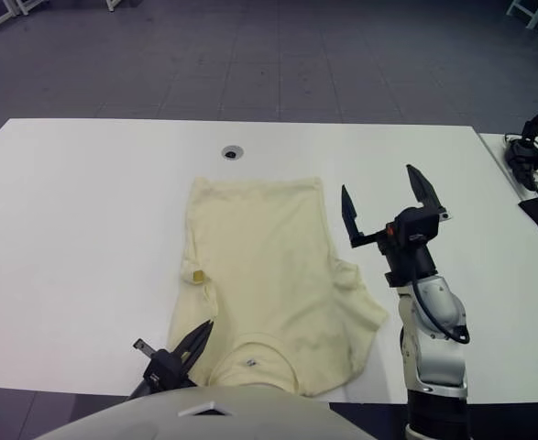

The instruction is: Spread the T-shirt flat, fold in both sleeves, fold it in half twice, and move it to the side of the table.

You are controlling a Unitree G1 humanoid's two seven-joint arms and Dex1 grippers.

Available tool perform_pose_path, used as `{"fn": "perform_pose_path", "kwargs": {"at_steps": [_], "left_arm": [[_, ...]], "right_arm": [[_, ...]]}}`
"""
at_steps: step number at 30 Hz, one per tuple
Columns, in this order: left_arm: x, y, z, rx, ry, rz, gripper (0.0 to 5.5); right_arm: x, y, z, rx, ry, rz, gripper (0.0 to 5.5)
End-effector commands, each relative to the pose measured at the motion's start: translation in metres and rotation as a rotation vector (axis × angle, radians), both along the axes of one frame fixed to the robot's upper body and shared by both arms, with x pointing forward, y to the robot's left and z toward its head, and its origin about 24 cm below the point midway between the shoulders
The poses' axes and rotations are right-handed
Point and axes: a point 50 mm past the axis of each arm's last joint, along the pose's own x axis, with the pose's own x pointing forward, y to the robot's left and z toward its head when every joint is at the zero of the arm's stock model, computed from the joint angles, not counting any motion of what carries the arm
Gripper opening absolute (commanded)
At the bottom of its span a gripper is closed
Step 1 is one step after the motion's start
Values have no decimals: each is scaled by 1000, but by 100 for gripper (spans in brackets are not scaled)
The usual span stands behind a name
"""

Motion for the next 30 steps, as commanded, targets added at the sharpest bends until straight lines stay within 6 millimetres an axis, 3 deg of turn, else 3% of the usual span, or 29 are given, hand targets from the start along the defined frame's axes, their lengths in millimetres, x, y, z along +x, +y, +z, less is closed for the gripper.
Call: {"fn": "perform_pose_path", "kwargs": {"at_steps": [1,12,26,30], "left_arm": [[-4,2,-8,52,65,-35,1],[-3,0,2,-64,63,-70,1],[-3,-5,12,-198,149,-164,226],[21,15,34,-251,55,-58,251]], "right_arm": [[2,0,2,-16,-7,6,540],[2,1,1,-19,-1,12,540],[0,-4,-5,59,74,49,540],[-9,-24,-15,264,236,148,540]]}}
